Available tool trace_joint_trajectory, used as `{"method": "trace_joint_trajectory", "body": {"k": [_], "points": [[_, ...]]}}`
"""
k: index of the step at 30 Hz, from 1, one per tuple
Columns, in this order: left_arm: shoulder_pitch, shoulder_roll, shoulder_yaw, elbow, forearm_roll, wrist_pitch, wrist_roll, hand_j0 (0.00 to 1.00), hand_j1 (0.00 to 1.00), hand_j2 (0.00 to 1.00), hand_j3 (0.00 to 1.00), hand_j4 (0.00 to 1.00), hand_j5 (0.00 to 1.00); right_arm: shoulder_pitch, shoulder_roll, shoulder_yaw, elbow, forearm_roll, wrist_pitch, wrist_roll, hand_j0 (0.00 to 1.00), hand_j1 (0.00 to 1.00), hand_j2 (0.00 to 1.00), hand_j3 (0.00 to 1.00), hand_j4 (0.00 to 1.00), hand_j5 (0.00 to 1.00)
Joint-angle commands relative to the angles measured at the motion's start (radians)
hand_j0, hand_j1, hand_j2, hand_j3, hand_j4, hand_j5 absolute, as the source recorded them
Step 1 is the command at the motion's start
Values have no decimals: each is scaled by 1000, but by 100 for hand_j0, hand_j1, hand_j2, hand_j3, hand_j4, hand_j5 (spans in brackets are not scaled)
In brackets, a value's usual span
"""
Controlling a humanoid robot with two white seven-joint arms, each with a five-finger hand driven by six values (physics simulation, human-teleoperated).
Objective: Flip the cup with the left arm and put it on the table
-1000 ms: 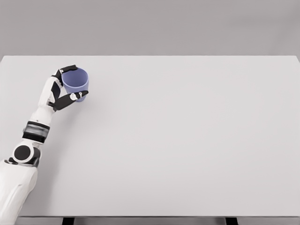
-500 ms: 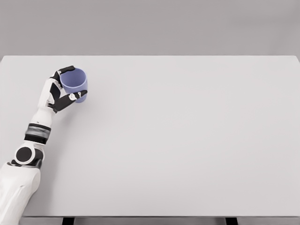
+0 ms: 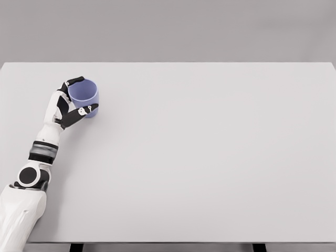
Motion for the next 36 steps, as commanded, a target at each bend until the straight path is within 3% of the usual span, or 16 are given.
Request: {"method": "trace_joint_trajectory", "body": {"k": [1, 9, 36], "points": [[0, 1, 0, -3, 2, -2, 0, 78, 78, 78, 78, 78, 78, 0, 0, -1, 0, 0, 0, 0, 100, 100, 100, 100, 100, 100], [0, 1, 0, -6, 1, -1, 0, 85, 85, 85, 85, 85, 85, 0, 0, 0, 0, 0, 0, 0, 100, 100, 100, 100, 100, 100], [20, 2, 2, -24, -1, -5, 0, 92, 92, 92, 92, 92, 92, 0, 0, -1, 0, 0, 0, -1, 100, 100, 100, 100, 100, 100]]}}
